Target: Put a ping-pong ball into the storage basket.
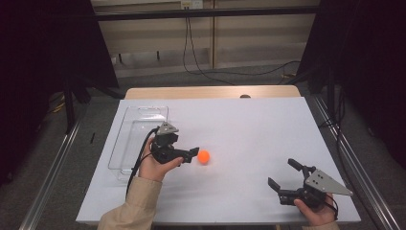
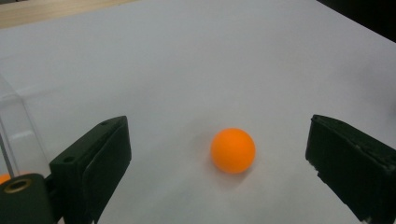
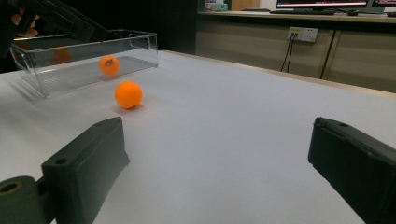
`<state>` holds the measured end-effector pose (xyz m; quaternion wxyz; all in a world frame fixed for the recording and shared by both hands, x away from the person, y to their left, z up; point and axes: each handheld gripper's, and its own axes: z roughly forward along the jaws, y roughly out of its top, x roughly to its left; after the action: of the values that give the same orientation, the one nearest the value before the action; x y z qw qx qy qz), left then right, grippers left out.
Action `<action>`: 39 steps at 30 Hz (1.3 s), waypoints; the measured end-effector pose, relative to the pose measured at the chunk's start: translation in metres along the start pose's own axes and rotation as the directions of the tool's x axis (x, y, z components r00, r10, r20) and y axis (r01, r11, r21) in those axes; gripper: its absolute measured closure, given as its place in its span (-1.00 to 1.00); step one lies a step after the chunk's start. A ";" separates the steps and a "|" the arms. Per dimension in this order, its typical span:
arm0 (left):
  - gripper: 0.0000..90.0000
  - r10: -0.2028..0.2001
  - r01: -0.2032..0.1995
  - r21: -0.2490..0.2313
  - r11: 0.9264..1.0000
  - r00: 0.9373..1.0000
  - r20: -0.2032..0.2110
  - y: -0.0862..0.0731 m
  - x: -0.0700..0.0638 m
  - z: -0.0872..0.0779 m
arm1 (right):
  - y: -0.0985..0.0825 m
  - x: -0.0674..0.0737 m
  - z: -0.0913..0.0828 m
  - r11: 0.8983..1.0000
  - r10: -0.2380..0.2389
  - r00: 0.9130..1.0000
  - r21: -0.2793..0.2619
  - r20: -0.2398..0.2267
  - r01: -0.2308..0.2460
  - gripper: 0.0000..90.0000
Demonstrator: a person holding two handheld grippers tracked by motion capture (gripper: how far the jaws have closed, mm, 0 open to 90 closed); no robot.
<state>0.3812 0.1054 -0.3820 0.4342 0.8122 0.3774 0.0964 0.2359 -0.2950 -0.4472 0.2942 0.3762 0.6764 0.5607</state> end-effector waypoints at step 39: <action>-0.86 0.020 -0.020 0.020 1.000 1.000 0.007 -0.004 -0.012 0.016 | 0.001 0.003 0.002 1.000 -0.001 1.000 -0.003 -0.008 0.001 -0.92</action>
<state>0.3783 0.0880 -0.3929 0.4261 0.8207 0.3686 0.0943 0.2362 -0.2912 -0.4462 0.2924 0.3734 0.6770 0.5628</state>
